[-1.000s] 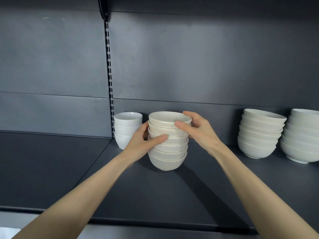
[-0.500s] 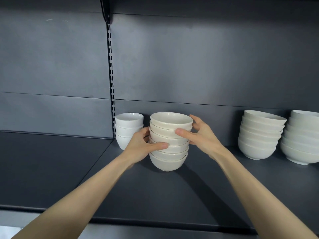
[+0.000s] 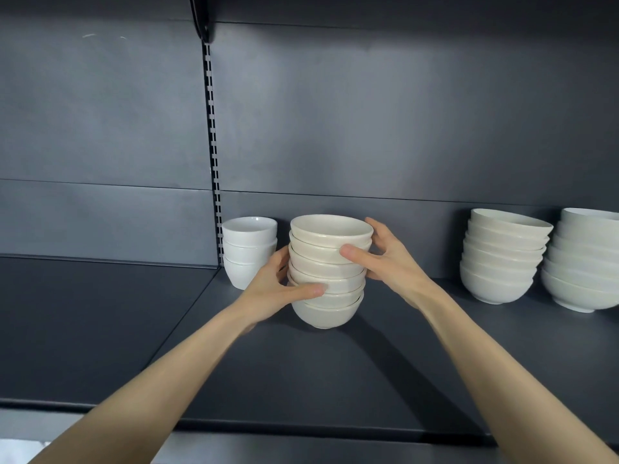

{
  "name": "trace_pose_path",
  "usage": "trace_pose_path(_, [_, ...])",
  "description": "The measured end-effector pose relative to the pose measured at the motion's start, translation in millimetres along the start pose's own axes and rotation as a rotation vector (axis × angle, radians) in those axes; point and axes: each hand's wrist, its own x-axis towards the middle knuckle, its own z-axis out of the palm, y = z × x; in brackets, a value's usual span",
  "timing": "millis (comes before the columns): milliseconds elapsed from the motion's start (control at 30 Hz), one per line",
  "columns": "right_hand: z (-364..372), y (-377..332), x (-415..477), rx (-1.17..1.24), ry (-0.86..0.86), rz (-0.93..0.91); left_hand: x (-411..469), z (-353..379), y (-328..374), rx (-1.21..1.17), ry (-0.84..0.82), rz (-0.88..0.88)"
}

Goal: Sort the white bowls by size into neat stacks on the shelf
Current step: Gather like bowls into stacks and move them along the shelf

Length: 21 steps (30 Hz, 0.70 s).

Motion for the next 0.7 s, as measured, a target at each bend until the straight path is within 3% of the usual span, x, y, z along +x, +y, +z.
trace_pose_path(200, [2.9, 14.1, -5.7, 0.088, -0.066, 0.043, -4.8, 14.9, -17.6, -0.015, -0.075, -0.045])
trace_pose_path(700, [19.7, 38.4, 3.7, 0.190, -0.067, 0.007, -6.5, 31.3, -16.3, -0.087, -0.018, 0.042])
